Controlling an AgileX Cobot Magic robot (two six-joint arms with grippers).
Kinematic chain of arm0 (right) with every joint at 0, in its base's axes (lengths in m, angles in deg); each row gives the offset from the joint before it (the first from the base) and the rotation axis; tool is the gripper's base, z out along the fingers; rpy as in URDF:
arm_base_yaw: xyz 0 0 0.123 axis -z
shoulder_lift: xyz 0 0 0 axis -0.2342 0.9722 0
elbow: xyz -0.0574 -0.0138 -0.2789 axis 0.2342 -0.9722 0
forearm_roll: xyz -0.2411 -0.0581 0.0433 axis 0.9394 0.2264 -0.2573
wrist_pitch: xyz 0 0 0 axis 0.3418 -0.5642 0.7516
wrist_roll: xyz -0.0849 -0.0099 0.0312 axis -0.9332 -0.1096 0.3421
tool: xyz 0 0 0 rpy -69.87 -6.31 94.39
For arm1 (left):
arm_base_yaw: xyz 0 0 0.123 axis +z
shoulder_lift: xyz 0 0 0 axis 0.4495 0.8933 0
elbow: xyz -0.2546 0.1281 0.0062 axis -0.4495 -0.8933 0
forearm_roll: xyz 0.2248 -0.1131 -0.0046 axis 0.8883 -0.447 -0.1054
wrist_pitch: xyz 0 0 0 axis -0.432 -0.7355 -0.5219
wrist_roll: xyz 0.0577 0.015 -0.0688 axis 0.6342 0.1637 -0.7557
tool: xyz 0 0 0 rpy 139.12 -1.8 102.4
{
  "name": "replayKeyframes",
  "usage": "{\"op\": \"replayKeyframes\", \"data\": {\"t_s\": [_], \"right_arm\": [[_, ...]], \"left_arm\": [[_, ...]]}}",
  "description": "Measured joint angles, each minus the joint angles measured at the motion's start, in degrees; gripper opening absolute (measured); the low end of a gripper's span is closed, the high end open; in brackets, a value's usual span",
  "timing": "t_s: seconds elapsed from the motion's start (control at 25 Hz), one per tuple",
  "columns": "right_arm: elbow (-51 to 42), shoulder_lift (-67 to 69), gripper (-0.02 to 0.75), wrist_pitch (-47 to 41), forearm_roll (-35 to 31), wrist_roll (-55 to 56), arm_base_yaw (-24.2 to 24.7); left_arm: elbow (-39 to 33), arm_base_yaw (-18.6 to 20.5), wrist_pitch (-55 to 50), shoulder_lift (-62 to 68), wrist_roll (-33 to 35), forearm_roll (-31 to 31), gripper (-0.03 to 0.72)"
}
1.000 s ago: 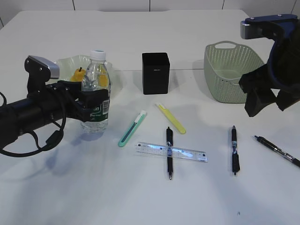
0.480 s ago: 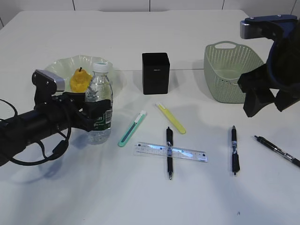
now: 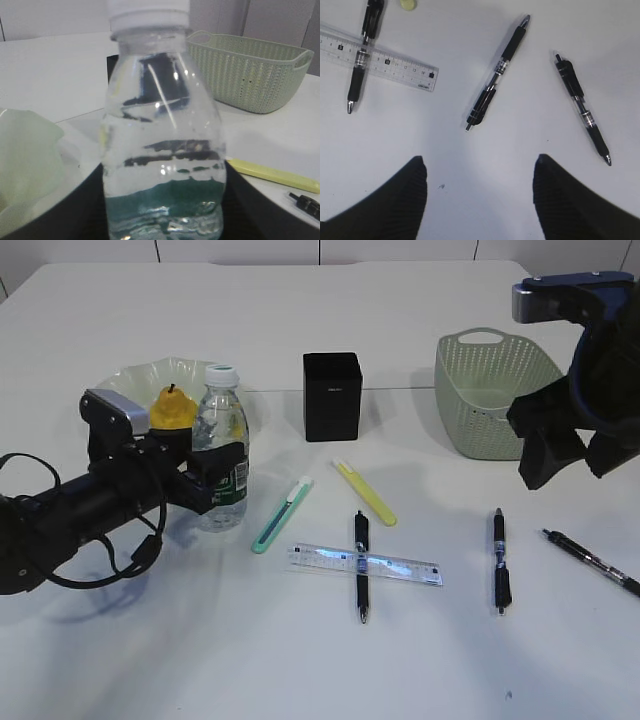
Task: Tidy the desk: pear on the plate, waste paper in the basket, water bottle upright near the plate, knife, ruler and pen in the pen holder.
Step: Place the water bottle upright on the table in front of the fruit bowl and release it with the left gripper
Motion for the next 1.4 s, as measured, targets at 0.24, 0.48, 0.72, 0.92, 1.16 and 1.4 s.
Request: {"op": "replayKeyframes", "data": {"t_s": [0.24, 0.48, 0.72, 0.92, 1.16, 1.4], "right_arm": [[0.0, 0.0, 0.494, 0.0, -0.04, 0.0, 0.0], [0.0, 0.0, 0.494, 0.0, -0.04, 0.0, 0.0], [0.0, 0.0, 0.494, 0.0, -0.04, 0.0, 0.0], [0.0, 0.0, 0.494, 0.0, -0.13, 0.0, 0.0], [0.0, 0.0, 0.494, 0.11, -0.13, 0.0, 0.0], [0.0, 0.0, 0.494, 0.11, -0.13, 0.0, 0.0]], "left_arm": [[0.54, 0.0, 1.6, 1.25, 0.32, -2.07, 0.38], [0.54, 0.0, 1.73, 1.35, 0.45, -1.58, 0.38], [0.63, 0.0, 1.73, 1.35, 0.67, -1.01, 0.38], [0.63, 0.0, 1.73, 1.35, 0.67, -0.98, 0.394], [0.63, 0.0, 1.73, 1.35, 0.67, -0.88, 0.403], [0.63, 0.0, 1.73, 1.35, 0.67, -0.88, 0.411]]}}
